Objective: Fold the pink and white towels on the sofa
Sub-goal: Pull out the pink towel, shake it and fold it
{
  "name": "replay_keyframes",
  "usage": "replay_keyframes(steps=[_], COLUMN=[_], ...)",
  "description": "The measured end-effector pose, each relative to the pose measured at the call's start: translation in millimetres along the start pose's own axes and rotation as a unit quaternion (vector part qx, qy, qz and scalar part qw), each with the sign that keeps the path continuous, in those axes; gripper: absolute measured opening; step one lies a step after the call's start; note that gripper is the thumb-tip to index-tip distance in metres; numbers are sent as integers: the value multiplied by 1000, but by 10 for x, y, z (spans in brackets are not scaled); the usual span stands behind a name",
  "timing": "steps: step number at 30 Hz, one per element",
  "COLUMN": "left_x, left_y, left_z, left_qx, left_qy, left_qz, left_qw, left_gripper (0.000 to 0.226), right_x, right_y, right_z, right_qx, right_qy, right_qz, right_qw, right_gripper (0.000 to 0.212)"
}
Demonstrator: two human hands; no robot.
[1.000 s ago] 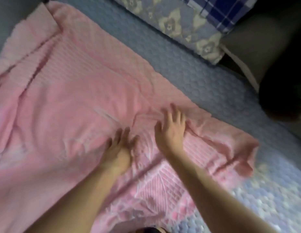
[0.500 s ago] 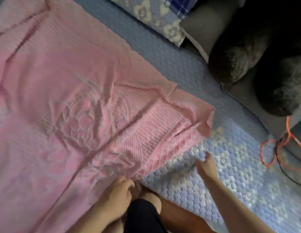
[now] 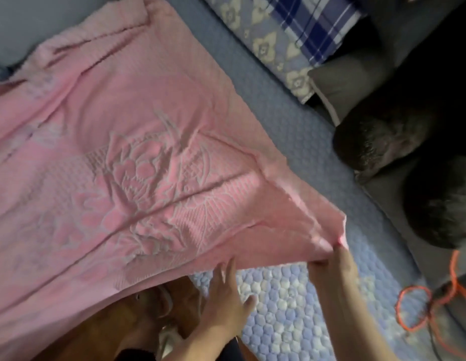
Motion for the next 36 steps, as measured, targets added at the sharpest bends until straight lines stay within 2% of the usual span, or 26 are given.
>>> replay_keyframes(steps=[1, 3, 6, 7, 9, 11, 13, 15, 19, 22, 24, 27, 28, 31, 36], left_x=[-73, -204, -427, -516, -744, -975, -1227, -1488, -2026, -2404, -2619, -2818, -2850, -2872, -3142], left_y=[199, 508, 777, 770, 562, 170, -351, -878, -1573, -1922, -2155, -2561, -2714, -3245, -4201], left_z=[11, -40, -493, -684, -1059, -1342, -1563, -1695, -1884, -1991, -2020, -2091, -2131, -2258, -2584], left_qx=[-39, -75, 123, 152, 166, 135, 102, 94, -84, -205, -284, -437, -454, -448, -419], left_qy=[20, 73, 217, 246, 291, 294, 307, 322, 292, 277, 279, 286, 283, 242, 138], left_qz=[-25, -73, -76, -81, -98, -119, -131, -137, -121, -109, -116, -141, -156, -170, -73], left_qw=[999, 992, 966, 954, 937, 939, 937, 932, 945, 932, 910, 841, 830, 844, 895], left_gripper=[106, 105, 61, 52, 33, 22, 20, 24, 31, 18, 20, 29, 26, 31, 24], right_x=[-262, -780, -1251, -1324, -1353, -1375, -1479, -1677, -2357, -3033, -3551, -4364, -4651, -5438, -6803], right_y=[-104, -342, -655, -837, -1211, -1514, -1657, -1673, -1463, -1217, -1011, -665, -508, 44, 1126], right_z=[-96, -58, 160, 247, 410, 575, 775, 1000, 1518, 1923, 2159, 2390, 2428, 2436, 2369], right_qx=[34, 16, 86, 94, 113, 133, 146, 118, 58, 50, 52, 7, -6, -38, -55], right_qy=[0, -53, -117, -142, -124, -120, -152, -195, -355, -422, -490, -544, -567, -602, -625], right_qz=[14, 28, 40, 20, -25, -46, -39, -37, -41, -19, 0, -11, -8, 8, 45], right_qw=[999, 998, 989, 985, 986, 983, 977, 973, 932, 905, 870, 839, 824, 797, 778], right_gripper=[23, 19, 28, 28, 25, 12, 9, 19, 7, 31, 31, 29, 26, 25, 45])
Point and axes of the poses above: each hand's wrist, its own x-axis towards the middle knuckle, its own z-axis out of the palm, y = z × x, the point moved 5 cm from there along x, towards the middle knuckle, and after that the axes turned 13 degrees about -z, right-handed, at the moved point
